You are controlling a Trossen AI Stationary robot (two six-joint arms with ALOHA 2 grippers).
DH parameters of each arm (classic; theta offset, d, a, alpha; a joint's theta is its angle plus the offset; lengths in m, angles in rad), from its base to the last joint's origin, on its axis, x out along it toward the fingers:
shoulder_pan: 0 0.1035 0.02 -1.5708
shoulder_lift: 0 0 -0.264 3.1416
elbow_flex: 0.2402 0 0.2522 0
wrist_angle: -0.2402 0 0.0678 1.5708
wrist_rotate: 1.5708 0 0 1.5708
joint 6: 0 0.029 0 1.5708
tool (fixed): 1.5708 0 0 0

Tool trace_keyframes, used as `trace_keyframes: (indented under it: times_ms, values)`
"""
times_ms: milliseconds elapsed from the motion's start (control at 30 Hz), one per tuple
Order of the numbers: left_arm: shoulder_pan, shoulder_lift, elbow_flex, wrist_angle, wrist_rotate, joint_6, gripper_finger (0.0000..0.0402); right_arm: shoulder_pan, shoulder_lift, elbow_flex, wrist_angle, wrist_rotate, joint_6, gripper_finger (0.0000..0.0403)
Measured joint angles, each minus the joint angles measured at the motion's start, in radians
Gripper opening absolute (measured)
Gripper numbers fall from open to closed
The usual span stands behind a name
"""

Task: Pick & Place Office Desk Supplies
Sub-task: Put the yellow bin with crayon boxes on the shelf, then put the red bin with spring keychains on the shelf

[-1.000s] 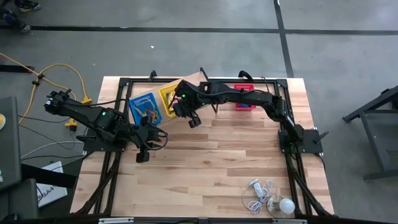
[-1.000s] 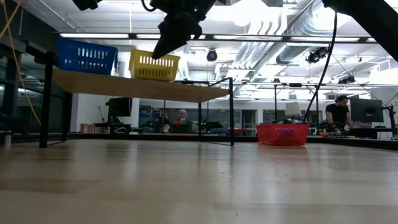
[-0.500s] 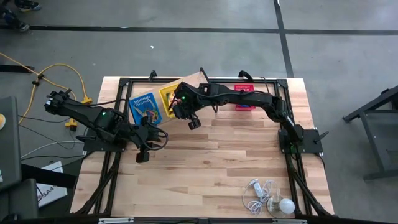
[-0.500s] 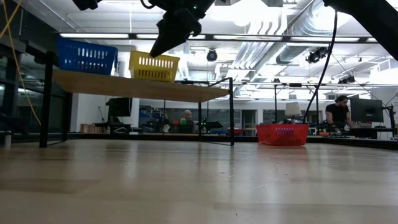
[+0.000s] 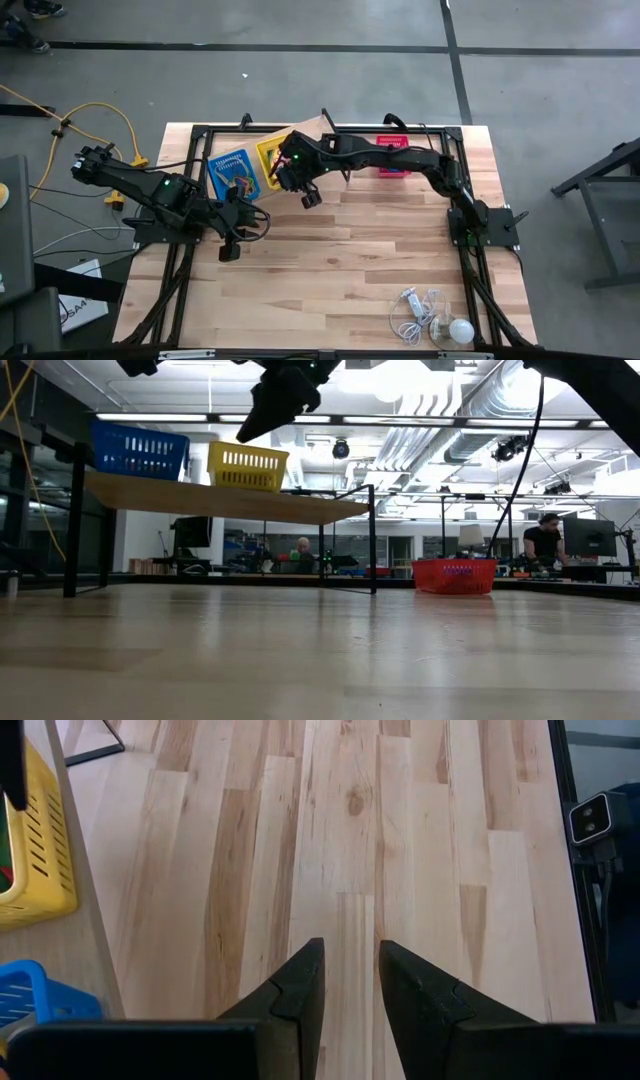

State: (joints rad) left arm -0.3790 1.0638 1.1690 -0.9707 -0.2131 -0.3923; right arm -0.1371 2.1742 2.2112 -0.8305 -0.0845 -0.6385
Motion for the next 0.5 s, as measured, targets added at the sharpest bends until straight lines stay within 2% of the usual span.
trace_keyframes:
  times_ms: [333, 500]
  values:
    - [0.000, 0.000, 0.000, 0.010, 0.000, 0.000, 0.0094, -0.001, -0.083, 0.002, -0.031, 0.058, 0.019, 0.0048]
    - [0.000, 0.000, 0.000, 0.023, 0.000, 0.000, 0.0094, -0.039, -0.122, 0.000, -0.137, -0.012, 0.124, 0.0048]
